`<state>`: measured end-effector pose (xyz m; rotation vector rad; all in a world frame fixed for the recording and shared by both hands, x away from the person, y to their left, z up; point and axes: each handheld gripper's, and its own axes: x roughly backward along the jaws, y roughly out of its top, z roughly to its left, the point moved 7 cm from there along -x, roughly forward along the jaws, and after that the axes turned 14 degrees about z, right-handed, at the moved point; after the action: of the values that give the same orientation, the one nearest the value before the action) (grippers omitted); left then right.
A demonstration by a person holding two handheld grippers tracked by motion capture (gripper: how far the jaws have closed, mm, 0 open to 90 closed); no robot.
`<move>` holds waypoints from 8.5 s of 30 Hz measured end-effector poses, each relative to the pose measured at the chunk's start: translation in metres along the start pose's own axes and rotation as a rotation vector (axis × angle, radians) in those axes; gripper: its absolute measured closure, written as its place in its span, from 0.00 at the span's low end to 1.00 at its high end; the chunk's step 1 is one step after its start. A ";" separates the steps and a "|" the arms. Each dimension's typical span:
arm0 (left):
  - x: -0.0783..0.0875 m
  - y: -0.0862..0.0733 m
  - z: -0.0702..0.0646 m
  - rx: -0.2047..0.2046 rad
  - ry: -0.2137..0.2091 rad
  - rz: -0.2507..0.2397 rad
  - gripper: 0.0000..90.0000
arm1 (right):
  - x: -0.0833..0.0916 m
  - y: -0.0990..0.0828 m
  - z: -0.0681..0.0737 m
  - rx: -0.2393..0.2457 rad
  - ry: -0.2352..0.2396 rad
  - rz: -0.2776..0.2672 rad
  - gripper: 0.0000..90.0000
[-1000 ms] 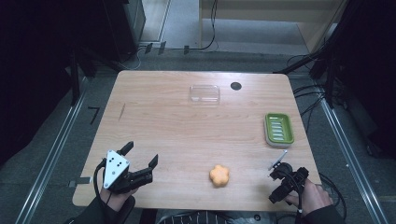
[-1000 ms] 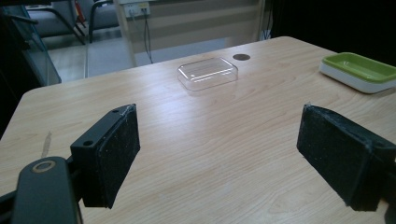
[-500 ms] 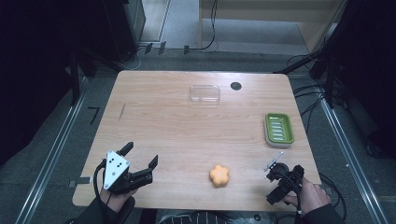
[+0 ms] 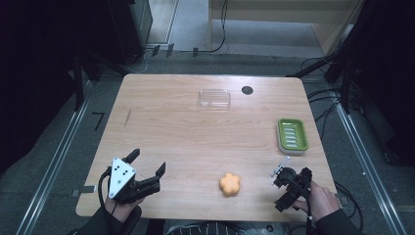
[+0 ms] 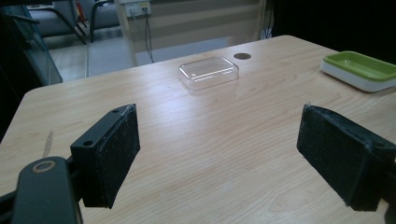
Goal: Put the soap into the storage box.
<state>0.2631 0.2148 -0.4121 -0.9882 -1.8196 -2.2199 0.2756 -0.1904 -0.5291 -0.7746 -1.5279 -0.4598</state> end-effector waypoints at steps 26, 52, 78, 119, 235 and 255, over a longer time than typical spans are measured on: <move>-0.001 0.000 0.000 -0.002 0.005 0.005 0.15 | 0.016 0.038 0.020 0.143 -0.044 -0.070 0.00; -0.001 0.000 0.000 0.001 0.002 0.005 0.15 | 0.028 0.084 0.059 0.351 -0.002 -0.104 0.00; 0.000 0.000 0.001 0.005 0.000 0.004 0.15 | 0.027 0.115 0.081 0.464 -0.003 -0.074 0.16; -0.001 0.000 0.001 -0.001 -0.002 0.006 0.15 | 0.029 0.118 0.089 0.519 -0.053 -0.094 0.45; -0.002 0.001 0.000 0.005 -0.004 0.000 0.15 | 0.037 0.047 -0.054 -0.083 -0.080 -0.131 0.44; -0.002 0.000 0.000 0.000 -0.004 0.006 0.15 | 0.048 0.054 -0.074 -0.132 -0.083 -0.153 0.44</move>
<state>0.2648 0.2139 -0.4129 -0.9968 -1.8162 -2.2159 0.3673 -0.1945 -0.4817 -0.7894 -1.6537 -0.6548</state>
